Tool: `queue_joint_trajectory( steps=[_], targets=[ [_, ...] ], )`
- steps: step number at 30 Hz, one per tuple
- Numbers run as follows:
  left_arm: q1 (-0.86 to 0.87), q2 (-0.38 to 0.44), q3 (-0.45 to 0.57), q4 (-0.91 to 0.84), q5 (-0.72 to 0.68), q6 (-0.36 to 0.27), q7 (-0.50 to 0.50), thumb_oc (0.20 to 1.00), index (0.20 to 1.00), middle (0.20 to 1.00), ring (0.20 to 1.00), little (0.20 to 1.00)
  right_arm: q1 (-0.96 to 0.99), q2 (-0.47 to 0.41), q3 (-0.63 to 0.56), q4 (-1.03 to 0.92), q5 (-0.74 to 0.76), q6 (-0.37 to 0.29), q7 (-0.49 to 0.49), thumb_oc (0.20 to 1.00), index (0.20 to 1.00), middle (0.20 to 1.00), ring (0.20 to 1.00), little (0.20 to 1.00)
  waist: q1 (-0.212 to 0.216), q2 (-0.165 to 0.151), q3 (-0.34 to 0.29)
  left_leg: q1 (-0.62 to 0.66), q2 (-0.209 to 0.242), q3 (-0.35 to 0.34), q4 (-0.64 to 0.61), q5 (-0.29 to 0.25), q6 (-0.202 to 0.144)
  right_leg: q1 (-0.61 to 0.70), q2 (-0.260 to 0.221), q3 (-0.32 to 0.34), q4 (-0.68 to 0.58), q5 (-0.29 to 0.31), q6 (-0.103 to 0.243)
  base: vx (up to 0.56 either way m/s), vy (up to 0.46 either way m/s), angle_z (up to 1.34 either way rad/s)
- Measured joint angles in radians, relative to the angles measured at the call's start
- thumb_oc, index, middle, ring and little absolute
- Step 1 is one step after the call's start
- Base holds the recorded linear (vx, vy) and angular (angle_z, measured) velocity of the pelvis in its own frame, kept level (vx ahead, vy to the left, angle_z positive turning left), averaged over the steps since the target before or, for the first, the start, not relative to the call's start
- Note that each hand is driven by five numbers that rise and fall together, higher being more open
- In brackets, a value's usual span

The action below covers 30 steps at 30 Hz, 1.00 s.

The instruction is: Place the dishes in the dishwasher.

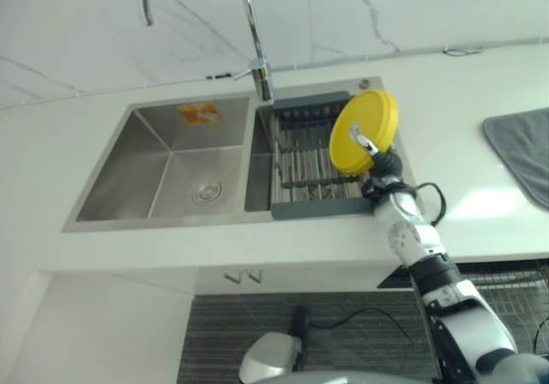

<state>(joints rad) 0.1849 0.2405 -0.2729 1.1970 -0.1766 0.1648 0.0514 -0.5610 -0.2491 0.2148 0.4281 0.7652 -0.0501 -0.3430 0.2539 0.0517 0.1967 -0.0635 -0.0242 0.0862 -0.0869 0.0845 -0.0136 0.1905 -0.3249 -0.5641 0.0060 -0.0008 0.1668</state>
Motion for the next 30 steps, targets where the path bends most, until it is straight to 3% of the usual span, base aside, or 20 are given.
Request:
queue_joint_trajectory(
  steps=[15, 16, 17, 18, 23, 30],
  targets=[
    [-0.019, 0.02, -0.001, -0.004, 0.001, 0.013, -0.001, 1.0, 1.0, 1.0, 1.0, 1.0, -0.064, -0.033, 0.005, 0.124, -0.076, 0.016, -0.047, 1.0, 1.0, 1.0, 1.0, 1.0, 0.012, -0.008, -0.005, 0.03, -0.003, -0.021, -0.001, 0.005, 0.009, 0.049, 0.0, -0.022, 0.012, 0.0, 0.0, 0.0, -0.007, 0.07],
    [-0.019, 0.022, -0.001, -0.004, 0.001, 0.013, -0.002, 1.0, 1.0, 1.0, 1.0, 1.0, -0.063, -0.033, 0.005, 0.126, -0.079, 0.021, -0.047, 0.485, 0.485, 0.485, 0.485, 0.485, 0.013, -0.013, -0.008, 0.03, -0.003, -0.022, 0.0, 0.005, 0.01, 0.049, 0.0, -0.022, 0.012, 0.0, 0.0, 0.0, 0.0, 0.0],
    [-0.02, 0.024, -0.001, -0.006, 0.001, 0.021, -0.007, 1.0, 1.0, 1.0, 1.0, 1.0, -0.064, -0.034, 0.004, 0.14, -0.094, 0.026, -0.048, 0.282, 0.282, 0.282, 0.282, 0.282, 0.014, -0.02, -0.014, 0.03, -0.003, -0.023, 0.0, 0.005, 0.01, 0.049, 0.0, -0.022, 0.012, 0.0, 0.0, 0.0, 0.0, 0.0],
    [-0.02, 0.026, -0.001, -0.006, 0.001, 0.022, -0.007, 1.0, 1.0, 1.0, 1.0, 1.0, -0.064, -0.034, 0.004, 0.148, -0.098, 0.027, -0.049, 0.2, 0.2, 0.2, 0.2, 0.2, 0.015, -0.022, -0.016, 0.03, -0.003, -0.023, -0.001, 0.005, 0.01, 0.049, 0.0, -0.022, 0.012, 0.0, 0.0, 0.0, 0.0, 0.0],
    [-0.02, 0.03, -0.003, -0.014, 0.001, 0.031, -0.012, 1.0, 1.0, 1.0, 1.0, 1.0, -0.086, -0.051, 0.012, 0.161, -0.148, 0.066, -0.064, 0.2, 0.2, 0.2, 0.2, 0.2, 0.026, -0.023, -0.018, 0.028, -0.002, -0.021, -0.001, 0.007, 0.009, 0.049, 0.001, -0.022, 0.011, -0.001, 0.0, -0.01, 0.01, 0.02],
    [-0.02, 0.031, -0.003, -0.019, 0.002, 0.036, -0.014, 1.0, 1.0, 1.0, 1.0, 1.0, -0.094, -0.063, 0.003, 0.191, -0.154, 0.064, -0.07, 0.2, 0.2, 0.2, 0.2, 0.2, 0.026, -0.025, -0.023, 0.015, -0.003, -0.015, 0.0, 0.009, 0.013, 0.05, 0.0, -0.029, 0.013, 0.0, 0.0, -0.02, 0.021, 0.08]
  ],
)
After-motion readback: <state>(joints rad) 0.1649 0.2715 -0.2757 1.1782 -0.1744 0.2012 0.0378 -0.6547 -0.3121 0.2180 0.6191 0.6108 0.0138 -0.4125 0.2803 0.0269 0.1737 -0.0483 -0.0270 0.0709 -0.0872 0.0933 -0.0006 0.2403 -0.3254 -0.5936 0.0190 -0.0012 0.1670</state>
